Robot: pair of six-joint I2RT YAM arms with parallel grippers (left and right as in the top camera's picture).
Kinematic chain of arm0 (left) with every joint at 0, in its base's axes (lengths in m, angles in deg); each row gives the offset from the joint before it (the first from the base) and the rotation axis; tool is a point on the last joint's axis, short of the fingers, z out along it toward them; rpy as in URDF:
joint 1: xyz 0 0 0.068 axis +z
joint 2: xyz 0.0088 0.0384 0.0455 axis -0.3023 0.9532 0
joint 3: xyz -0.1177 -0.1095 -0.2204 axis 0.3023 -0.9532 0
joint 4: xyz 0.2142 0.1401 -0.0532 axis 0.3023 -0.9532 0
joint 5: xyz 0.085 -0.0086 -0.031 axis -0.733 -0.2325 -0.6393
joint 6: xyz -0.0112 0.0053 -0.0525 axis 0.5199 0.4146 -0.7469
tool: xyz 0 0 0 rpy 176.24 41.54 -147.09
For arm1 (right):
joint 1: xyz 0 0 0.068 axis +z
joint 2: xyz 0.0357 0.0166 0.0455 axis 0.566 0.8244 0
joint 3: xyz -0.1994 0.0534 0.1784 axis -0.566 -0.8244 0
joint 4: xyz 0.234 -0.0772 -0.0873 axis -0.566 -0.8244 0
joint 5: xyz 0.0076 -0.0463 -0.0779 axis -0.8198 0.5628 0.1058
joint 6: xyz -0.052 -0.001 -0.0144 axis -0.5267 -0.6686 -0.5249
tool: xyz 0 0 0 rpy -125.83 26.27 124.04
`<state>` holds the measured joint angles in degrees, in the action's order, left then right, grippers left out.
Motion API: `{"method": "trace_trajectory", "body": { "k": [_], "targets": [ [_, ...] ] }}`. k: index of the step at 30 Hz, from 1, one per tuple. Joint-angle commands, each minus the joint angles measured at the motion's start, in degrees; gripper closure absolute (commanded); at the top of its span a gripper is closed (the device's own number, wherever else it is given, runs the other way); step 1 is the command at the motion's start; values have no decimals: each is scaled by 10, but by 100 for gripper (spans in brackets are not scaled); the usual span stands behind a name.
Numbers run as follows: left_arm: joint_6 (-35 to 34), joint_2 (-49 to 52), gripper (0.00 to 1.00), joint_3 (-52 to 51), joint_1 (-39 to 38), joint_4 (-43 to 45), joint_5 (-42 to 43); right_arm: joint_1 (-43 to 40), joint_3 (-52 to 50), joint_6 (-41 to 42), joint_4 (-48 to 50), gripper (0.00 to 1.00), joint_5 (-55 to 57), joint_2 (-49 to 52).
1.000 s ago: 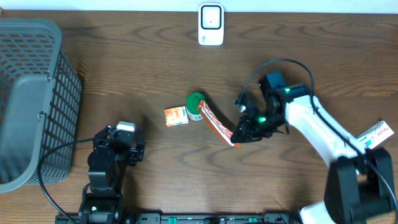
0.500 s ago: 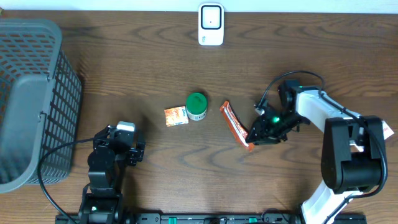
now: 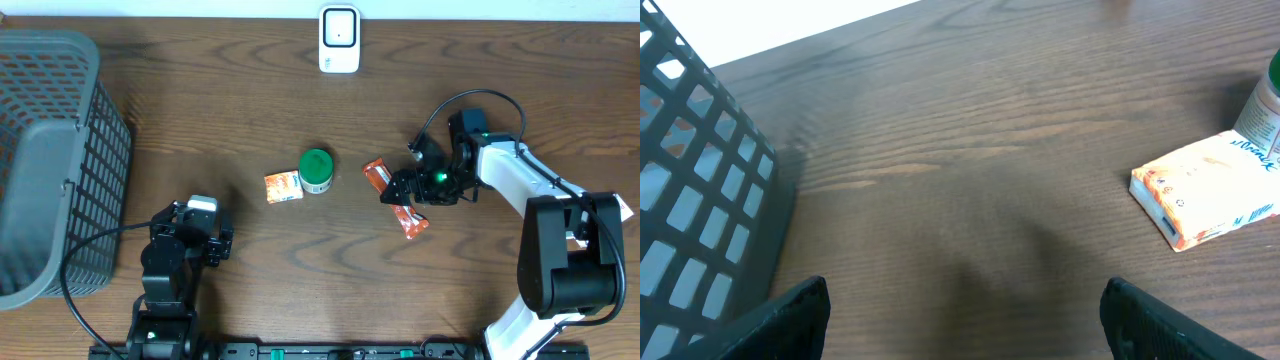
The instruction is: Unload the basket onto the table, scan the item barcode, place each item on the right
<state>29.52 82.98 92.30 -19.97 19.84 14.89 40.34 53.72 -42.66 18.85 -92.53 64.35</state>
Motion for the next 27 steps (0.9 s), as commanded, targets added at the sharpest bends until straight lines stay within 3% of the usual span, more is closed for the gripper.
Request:
{"method": "trace_trajectory", "body": {
  "k": [1,4,7,9,16,19,23,27],
  "targets": [
    [-5,-3,13,1,-2,2,-5,6,-4,-24,16,1,55,11],
    [-5,-3,13,1,-2,2,-5,6,-4,-32,26,1,67,14],
    [-5,-3,13,1,-2,2,-5,6,-5,-43,19,18,67,29],
    [-5,-3,13,1,-2,2,-5,6,-7,-55,13,24,67,45],
    [-5,-3,13,1,-2,2,-5,21,-11,-62,23,19,67,137],
    [-5,-3,13,1,-2,2,-5,31,-11,-62,24,29,84,166],
    [-5,-3,13,1,-2,2,-5,37,-11,-62,-3,58,159,170],
    [-5,-3,13,1,-2,2,-5,33,-20,-62,-20,56,192,170]
  ]
}}
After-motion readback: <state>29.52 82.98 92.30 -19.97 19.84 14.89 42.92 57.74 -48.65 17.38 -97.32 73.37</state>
